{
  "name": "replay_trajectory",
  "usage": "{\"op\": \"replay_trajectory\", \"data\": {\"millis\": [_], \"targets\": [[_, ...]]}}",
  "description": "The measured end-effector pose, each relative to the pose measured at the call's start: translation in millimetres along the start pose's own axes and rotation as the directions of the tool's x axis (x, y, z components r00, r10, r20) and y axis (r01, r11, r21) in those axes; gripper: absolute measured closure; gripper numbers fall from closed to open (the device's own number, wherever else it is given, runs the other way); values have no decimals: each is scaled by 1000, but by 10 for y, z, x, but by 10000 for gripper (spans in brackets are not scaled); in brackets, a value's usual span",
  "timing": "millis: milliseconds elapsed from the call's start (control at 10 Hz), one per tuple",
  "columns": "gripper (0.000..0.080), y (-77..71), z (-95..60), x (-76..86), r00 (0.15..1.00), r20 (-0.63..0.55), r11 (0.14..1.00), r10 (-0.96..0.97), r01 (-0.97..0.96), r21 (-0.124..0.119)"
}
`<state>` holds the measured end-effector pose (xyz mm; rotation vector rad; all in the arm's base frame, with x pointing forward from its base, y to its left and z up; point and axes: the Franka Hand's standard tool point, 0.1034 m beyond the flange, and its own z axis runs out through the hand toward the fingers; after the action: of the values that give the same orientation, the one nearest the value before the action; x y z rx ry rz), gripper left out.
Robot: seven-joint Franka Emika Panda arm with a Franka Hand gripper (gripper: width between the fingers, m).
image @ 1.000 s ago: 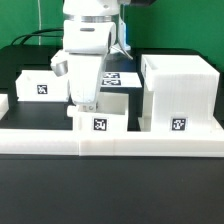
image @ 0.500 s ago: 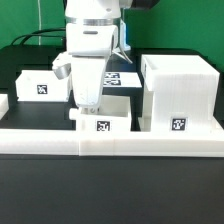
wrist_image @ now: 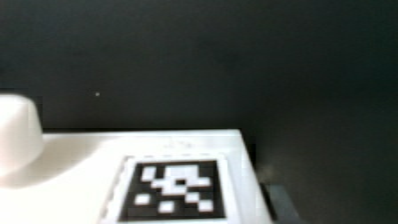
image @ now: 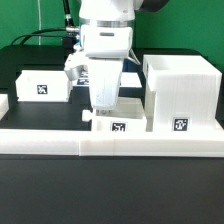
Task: Assemble drawer
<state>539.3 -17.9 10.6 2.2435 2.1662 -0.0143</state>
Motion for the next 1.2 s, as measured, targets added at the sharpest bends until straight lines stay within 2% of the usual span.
{"op": "replay_trajectory", "data": {"millis": [300,500,700,800,1200], "targets": [[757,-1,-1,24,1000,-1,1000,-4,4,1],[757,5,-35,4,1000,3,1000,2,-2,20],[757,16,-73,12,1000,2,1000,27,-27,12],[757,7,-55,-40,1000,2,1000,19,-19,15],[757,3,-45,-18,1000,-3,1000,12,-12,16]]}}
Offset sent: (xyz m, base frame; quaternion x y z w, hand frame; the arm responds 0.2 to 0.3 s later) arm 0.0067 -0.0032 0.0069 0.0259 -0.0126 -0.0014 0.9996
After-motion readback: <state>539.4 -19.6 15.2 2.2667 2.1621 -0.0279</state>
